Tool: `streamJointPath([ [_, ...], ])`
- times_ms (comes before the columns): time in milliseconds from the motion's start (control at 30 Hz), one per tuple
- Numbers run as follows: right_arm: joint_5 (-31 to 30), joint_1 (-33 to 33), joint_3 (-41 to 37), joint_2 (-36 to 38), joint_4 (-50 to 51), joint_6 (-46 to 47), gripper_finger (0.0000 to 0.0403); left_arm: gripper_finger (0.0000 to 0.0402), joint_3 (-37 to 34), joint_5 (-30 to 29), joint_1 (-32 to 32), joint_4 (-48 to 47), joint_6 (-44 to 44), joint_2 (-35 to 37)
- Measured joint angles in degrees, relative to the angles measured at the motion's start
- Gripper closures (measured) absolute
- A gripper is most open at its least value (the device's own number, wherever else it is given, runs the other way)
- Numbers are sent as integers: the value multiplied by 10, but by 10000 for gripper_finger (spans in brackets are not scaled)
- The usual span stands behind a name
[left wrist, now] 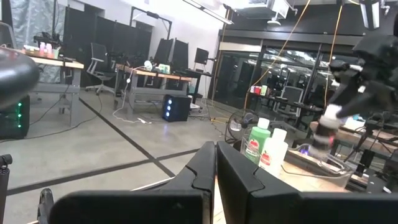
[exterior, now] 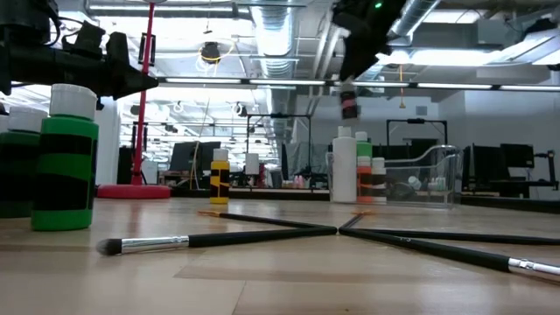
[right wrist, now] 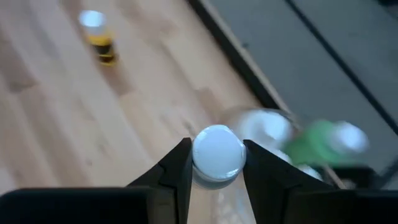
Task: Pick & Place Paint Supplies
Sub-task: Put the small gray paint bottle into the transparent bin
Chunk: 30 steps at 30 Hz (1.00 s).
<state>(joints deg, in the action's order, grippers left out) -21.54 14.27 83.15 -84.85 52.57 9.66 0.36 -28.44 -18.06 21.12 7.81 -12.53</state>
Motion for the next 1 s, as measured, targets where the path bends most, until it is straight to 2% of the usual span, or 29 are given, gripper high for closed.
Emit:
streamJointPath([
  [133, -26, 16, -34, 37, 1, 9, 291, 394, 0, 0, 0, 0, 0, 0],
  [267, -28, 46, -118, 79, -24, 19, 291, 394, 0, 0, 0, 0, 0, 0],
  [400, -22, 84, -213, 118, -104, 20, 291, 394, 0, 0, 0, 0, 0, 0],
  [500, 16, 113, -270, 128, -173, 20, 290, 394, 0, 0, 0, 0, 0, 0],
  [767, 91, 159, -355, 100, -318, 20, 290, 394, 0, 0, 0, 0, 0, 0],
  [1000, 112, 161, -357, 48, -361, 9, 290, 394, 0, 0, 0, 0, 0, 0],
])
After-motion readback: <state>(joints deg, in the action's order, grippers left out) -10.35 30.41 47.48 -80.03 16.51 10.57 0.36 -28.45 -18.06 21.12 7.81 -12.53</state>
